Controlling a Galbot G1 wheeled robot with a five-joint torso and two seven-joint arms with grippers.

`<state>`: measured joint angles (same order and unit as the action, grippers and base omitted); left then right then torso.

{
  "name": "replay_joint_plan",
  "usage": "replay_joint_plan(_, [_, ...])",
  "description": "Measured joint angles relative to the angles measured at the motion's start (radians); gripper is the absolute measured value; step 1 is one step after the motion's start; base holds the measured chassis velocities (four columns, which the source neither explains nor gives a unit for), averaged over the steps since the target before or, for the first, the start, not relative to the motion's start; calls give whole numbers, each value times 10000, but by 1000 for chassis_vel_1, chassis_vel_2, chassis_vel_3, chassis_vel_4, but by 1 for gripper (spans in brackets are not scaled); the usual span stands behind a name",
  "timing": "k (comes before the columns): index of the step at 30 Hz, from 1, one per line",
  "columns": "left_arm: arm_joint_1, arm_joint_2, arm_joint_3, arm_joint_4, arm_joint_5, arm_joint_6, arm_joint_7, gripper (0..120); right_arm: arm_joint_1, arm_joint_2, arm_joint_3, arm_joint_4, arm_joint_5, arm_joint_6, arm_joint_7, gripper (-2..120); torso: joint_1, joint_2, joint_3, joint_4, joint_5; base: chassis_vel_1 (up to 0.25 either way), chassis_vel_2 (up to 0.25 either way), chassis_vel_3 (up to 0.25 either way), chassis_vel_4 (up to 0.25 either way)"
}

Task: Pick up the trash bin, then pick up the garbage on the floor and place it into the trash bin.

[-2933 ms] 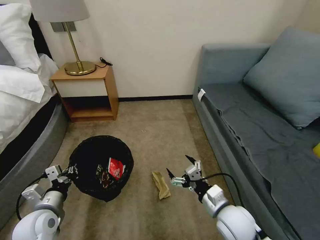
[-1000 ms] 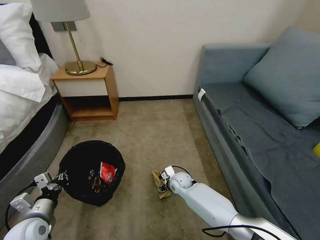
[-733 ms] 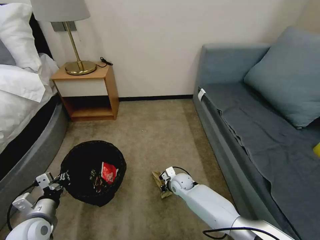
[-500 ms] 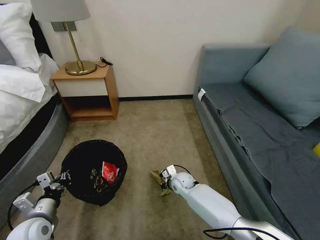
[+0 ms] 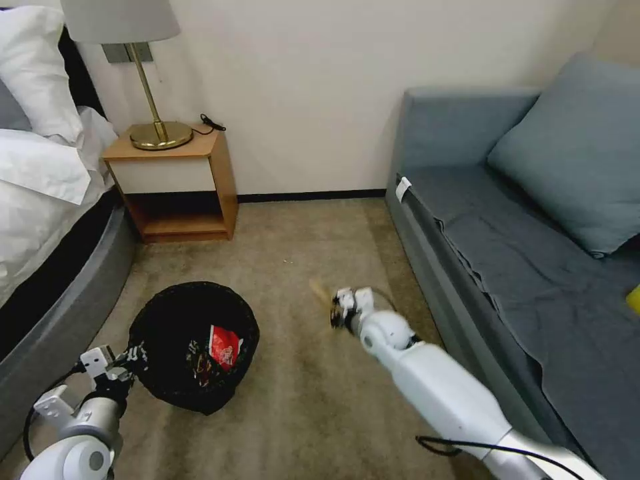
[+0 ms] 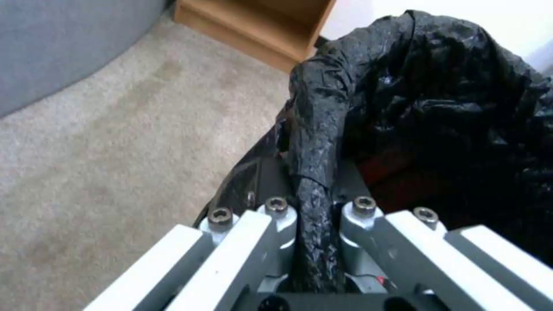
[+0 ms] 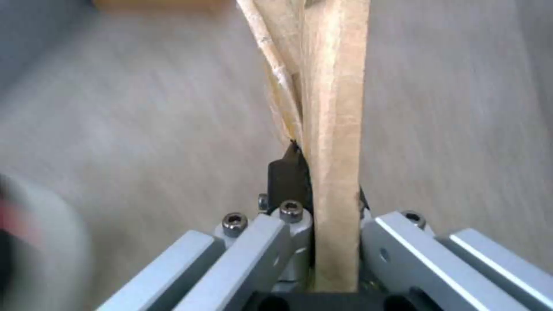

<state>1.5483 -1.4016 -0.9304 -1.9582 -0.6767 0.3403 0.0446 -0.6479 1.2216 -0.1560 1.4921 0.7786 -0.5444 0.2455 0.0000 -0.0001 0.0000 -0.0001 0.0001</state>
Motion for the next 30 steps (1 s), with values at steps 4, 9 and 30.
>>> replay_joint_plan(4, [-9, -48, 186, 44, 222, -10, 11, 4, 361, -313, -139, 1640, 785, 432, 47, 0, 0, 1, 0, 1, -1, 0, 0, 0, 0])
replay_joint_plan(9, [-63, -116, 388, 15, 388, 4, 13, 4, 770, -435, -859, 2922, 1215, 673, 49, 0, 0, 0, 0, 1, -1, 0, 0, 0, 0])
replay_joint_plan(30, [-157, -168, 543, -131, 335, 159, -26, 4, 908, 148, -4692, 3443, -82, 1034, -367, 0, 0, 1, -1, 2, -1, 0, 0, 0, 0])
